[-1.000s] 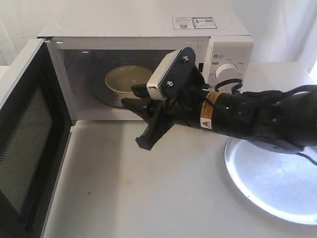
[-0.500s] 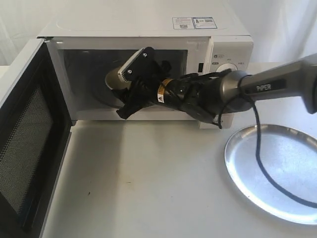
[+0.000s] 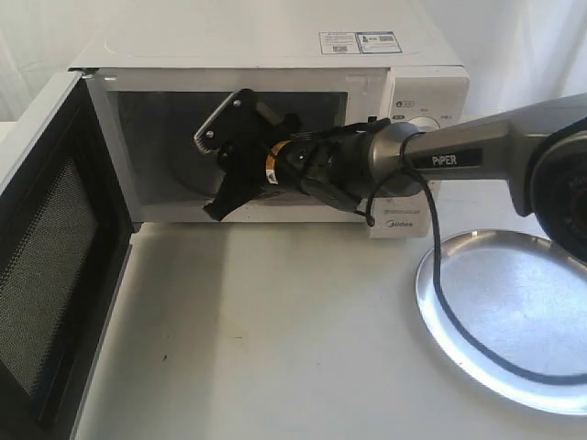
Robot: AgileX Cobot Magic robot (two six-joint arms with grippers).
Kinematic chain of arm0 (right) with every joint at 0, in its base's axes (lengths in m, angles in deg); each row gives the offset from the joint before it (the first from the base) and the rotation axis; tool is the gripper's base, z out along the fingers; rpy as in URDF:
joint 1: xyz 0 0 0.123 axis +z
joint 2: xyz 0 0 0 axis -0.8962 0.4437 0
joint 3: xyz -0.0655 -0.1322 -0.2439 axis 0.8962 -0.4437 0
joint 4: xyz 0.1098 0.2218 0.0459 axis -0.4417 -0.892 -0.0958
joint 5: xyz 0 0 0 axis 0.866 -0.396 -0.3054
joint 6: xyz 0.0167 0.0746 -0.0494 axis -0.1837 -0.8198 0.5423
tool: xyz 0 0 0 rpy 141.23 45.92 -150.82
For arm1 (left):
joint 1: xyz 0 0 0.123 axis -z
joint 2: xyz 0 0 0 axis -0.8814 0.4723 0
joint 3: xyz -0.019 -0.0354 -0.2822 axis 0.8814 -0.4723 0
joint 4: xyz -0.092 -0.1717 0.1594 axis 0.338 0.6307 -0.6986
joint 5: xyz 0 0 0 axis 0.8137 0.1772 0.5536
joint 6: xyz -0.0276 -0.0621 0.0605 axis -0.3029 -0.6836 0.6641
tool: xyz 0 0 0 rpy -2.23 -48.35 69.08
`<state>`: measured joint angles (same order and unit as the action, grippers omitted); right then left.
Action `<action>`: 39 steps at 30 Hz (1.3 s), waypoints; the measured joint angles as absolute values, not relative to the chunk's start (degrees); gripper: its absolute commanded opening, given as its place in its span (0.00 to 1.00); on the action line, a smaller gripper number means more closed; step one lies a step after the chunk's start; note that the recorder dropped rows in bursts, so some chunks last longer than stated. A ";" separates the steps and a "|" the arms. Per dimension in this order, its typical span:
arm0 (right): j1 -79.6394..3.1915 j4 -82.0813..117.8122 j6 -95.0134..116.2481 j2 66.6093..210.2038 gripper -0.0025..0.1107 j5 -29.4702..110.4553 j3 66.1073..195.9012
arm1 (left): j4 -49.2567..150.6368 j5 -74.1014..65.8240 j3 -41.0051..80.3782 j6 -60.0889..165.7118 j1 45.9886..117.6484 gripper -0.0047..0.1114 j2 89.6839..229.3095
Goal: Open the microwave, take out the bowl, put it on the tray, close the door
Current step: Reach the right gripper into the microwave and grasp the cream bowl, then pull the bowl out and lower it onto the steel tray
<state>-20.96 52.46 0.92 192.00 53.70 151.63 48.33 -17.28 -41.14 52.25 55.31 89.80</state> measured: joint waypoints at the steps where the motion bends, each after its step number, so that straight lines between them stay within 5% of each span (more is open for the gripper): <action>1: -19.85 53.70 0.92 191.15 0.02 52.74 151.51 | 48.33 -17.28 -41.14 52.25 55.31 0.04 89.80; 14: -6.39 58.63 3.51 170.54 0.02 28.14 133.96 | 48.33 -17.28 -41.14 52.25 55.31 0.04 89.80; 29: -6.40 73.88 -31.76 158.21 0.02 0.00 108.12 | 48.33 -17.28 -41.14 52.25 55.31 0.04 89.80; 39: -11.61 95.85 -58.91 158.35 0.02 -2.25 104.29 | 48.33 -17.28 -41.14 52.25 55.31 0.04 89.80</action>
<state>-11.61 95.85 -58.91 158.35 -2.25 104.29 48.33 -17.28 -41.14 52.25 55.31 89.80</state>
